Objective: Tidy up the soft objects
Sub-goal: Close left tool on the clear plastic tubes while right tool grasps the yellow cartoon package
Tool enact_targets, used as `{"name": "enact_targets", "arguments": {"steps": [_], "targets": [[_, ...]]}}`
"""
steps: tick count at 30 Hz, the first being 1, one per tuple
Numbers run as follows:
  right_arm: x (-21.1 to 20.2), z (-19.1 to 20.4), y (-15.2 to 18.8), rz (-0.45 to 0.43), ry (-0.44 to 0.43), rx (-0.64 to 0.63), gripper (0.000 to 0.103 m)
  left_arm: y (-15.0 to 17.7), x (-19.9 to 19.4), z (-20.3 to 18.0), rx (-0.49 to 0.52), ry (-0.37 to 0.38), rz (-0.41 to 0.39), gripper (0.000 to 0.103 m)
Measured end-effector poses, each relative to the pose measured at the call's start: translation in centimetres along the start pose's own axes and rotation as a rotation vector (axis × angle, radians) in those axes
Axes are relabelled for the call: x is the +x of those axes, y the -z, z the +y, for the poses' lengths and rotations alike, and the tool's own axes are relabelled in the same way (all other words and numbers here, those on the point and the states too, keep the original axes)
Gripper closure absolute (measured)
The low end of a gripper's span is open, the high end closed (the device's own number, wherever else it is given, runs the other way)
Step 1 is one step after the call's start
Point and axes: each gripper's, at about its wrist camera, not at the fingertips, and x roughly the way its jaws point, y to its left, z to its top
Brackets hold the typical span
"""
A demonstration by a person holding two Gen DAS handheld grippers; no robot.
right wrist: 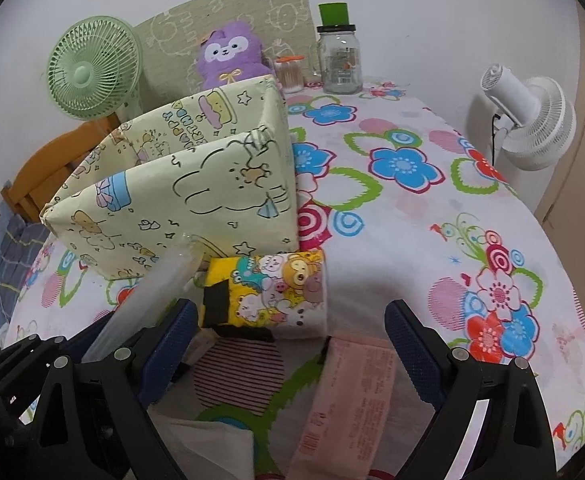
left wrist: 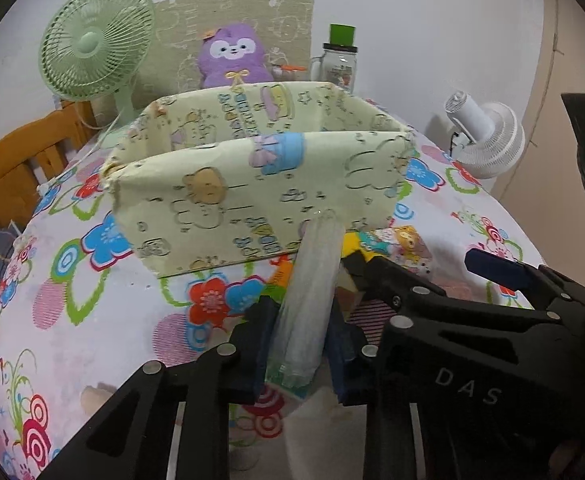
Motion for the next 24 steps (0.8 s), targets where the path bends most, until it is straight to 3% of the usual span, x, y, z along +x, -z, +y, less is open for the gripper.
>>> {"name": "enact_targets", "arguments": {"steps": [18, 19, 20, 24], "targets": [[2.8, 1.8, -0.6, 0.042, 0.040, -0.037, 0.008, 0.3, 1.1, 1.8, -0.031, -0.004, 0.012, 0.079], [2.8, 1.9, -0.7, 0.038, 0.044, -0.043, 0.012, 0.3, 1.1, 1.8, -0.032, -0.002, 0.014, 0.079], [2.8, 2.0, -0.7, 0.038, 0.046, -0.045, 0.023, 0.3, 1.2, 1.8, -0.032, -0.003, 0.015, 0.079], [3.1, 2.1, -0.7, 0.055, 0.053, -0.047, 0.026, 0.3, 1.2, 1.7, -0.024, -0.010, 0.015, 0.079]]}}
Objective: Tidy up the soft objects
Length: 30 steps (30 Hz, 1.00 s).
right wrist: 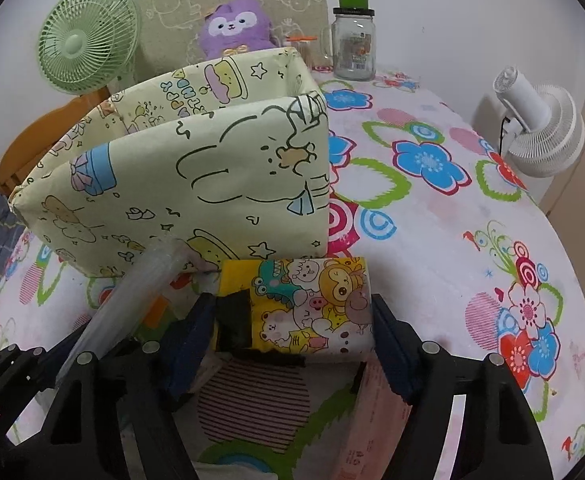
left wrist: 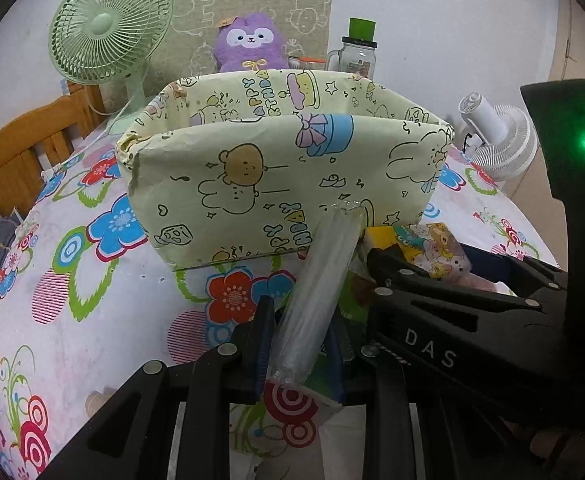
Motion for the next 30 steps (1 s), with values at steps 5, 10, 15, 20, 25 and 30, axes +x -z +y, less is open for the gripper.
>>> {"name": "enact_targets", "arguments": {"steps": [5, 10, 15, 20, 25, 30], "targets": [[-0.5, 0.0, 0.1, -0.011, -0.002, -0.003, 0.028, 0.0, -0.1, 0.0, -0.005, 0.000, -0.003, 0.079], [-1.7, -0.2, 0.3, -0.034, -0.009, 0.002, 0.028, 0.0, -0.5, -0.1, -0.009, 0.001, -0.007, 0.079], [-2.9, -0.3, 0.6, -0.055, -0.018, 0.004, 0.028, 0.1, -1.1, -0.2, -0.010, 0.003, -0.020, 0.081], [-4.0, -0.1, 0.8, -0.076, -0.021, -0.001, 0.028, 0.3, -2.0, -0.4, -0.013, 0.004, -0.040, 0.082], [-5.2, 0.1, 1.1, -0.098, -0.026, -0.010, 0.028, 0.4, -2.9, -0.6, -0.011, 0.007, -0.057, 0.085], [-6.3, 0.4, 1.3, -0.118, -0.027, -0.016, 0.028, 0.6, -4.1, -0.8, -0.006, 0.011, -0.085, 0.086]]}}
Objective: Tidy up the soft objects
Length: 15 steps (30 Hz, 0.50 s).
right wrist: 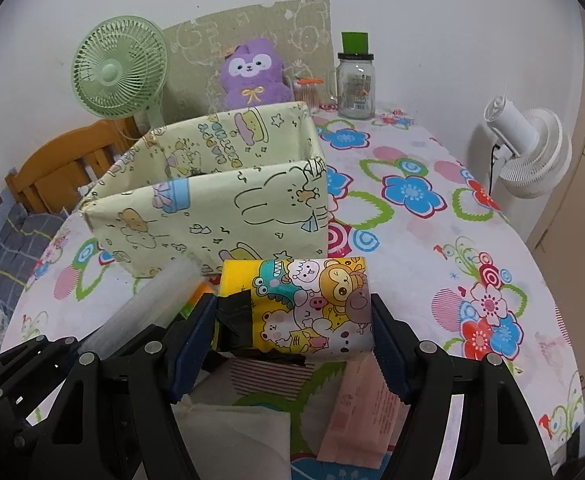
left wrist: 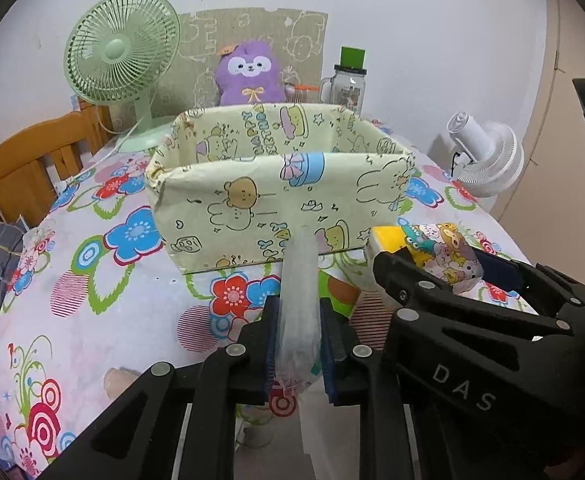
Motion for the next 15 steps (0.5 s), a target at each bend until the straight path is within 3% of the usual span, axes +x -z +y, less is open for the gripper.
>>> {"name": "enact_targets", "arguments": {"steps": [12, 15], "targets": [[-2.6, 0.8, -0.1, -0.049, -0.006, -0.010, 0.028, 0.0, -2.5, -0.2, 0.006, 0.002, -0.051, 0.086], [-3.3, 0.9, -0.2, -0.064, -0.007, -0.010, 0.028, -0.2, -3.1, -0.2, 0.007, 0.006, -0.066, 0.090]]}}
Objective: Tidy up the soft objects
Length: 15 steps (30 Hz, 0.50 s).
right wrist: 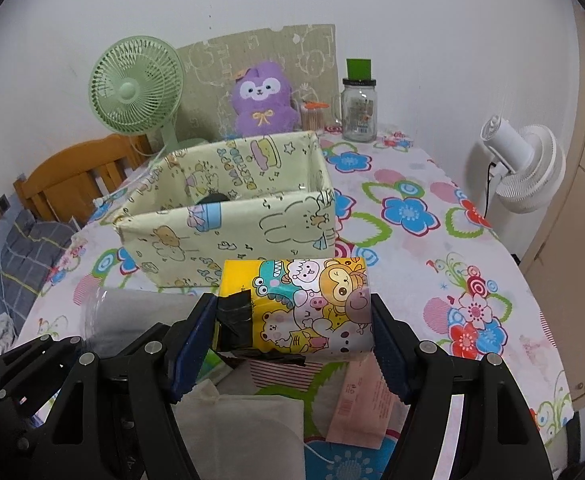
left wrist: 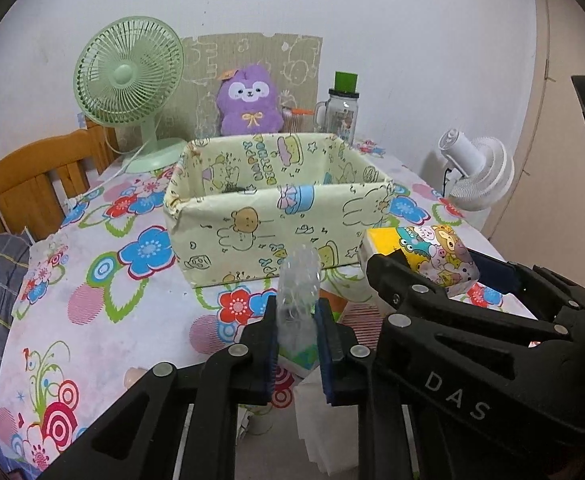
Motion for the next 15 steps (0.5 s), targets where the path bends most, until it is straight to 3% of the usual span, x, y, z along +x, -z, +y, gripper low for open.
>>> {"name": "enact_targets", "arguments": {"steps": [15], "targets": [[-0.75, 0.38, 0.11, -0.009, -0.007, -0.009, 0.028, 0.06, -0.04, 0.04, -0.007, 0.004, -0.002, 0.092]]}}
